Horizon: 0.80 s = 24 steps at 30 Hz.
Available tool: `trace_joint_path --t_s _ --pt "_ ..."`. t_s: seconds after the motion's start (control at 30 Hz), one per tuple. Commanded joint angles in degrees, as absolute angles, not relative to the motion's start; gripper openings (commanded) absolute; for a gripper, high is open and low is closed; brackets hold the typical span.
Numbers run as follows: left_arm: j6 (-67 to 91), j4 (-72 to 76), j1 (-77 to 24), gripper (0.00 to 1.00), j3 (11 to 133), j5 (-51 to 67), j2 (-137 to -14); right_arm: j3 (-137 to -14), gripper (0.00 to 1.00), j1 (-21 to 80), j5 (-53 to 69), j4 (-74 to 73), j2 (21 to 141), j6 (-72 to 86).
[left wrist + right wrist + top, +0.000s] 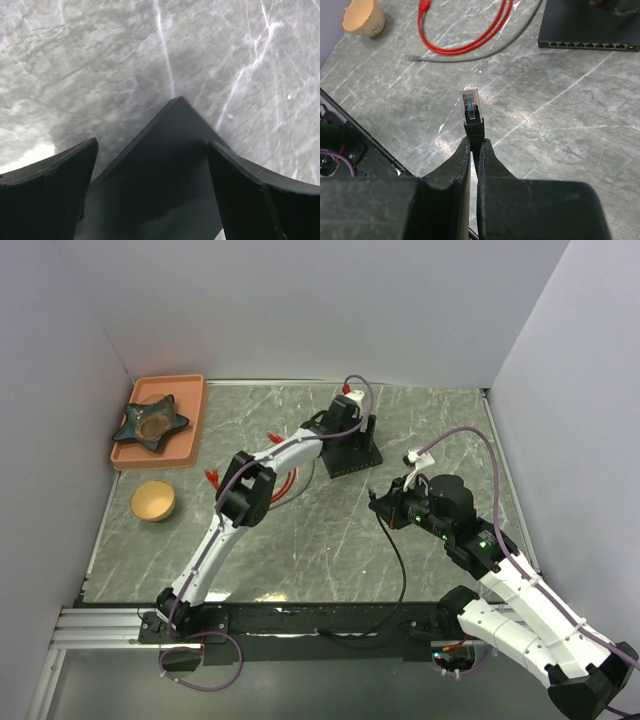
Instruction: Insert the plug into the switch port
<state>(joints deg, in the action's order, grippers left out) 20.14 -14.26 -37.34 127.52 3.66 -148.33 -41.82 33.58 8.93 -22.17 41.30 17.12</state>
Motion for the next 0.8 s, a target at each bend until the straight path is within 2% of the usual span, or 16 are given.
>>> trace_joint_path --t_s 0.0,0.1,0.23,0.4,0.6,0.77 --pt "17.06 -17.13 -43.14 0.98 130.68 -9.13 -148.09 -42.54 0.00 33.31 9.05 -22.76 39.90 17.49" --pt "17.22 -20.90 -44.21 0.99 136.65 -11.95 -152.04 -42.28 0.00 33.22 8.70 -23.03 39.46 17.40" --pt "18.63 -18.29 -44.56 0.99 133.60 -10.90 -151.61 -41.75 0.00 33.31 9.05 -22.94 39.20 17.75" --pt "18.19 -25.48 -44.56 0.95 138.33 -13.17 -153.98 -41.84 0.00 33.22 8.96 -23.03 39.11 17.49" --pt "20.47 -27.86 -44.30 0.90 128.17 -15.73 -148.72 -41.31 0.00 33.31 10.02 -22.24 39.29 17.93" --pt "23.20 -31.81 -44.21 0.87 125.16 -17.57 -148.54 -40.78 0.00 33.40 10.99 -21.97 38.85 18.37"
